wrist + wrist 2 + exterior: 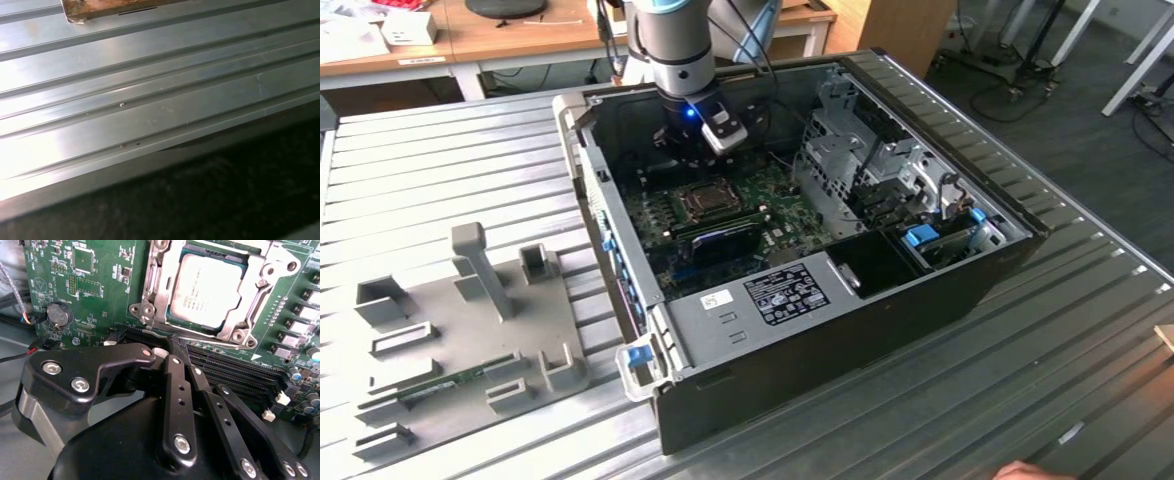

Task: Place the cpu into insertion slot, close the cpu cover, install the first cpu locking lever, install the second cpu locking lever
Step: 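Install the first cpu locking lever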

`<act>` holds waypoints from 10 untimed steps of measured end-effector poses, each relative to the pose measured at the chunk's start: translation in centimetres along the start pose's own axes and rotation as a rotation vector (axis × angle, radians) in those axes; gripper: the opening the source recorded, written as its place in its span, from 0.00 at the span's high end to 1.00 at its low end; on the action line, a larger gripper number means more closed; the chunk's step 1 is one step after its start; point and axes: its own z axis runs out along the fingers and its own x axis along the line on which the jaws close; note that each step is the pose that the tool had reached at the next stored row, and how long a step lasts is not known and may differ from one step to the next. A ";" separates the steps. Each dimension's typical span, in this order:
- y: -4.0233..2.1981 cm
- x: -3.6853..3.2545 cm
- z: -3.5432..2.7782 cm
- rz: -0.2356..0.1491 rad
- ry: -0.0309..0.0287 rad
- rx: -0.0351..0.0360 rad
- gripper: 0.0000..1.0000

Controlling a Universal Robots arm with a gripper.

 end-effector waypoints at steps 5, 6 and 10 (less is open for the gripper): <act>-0.14 0.03 0.06 0.000 -0.0021 -0.0008 0.90; -0.18 0.05 0.09 0.000 -0.0028 -0.0009 0.90; -0.28 0.09 0.20 0.000 -0.0051 -0.0017 0.90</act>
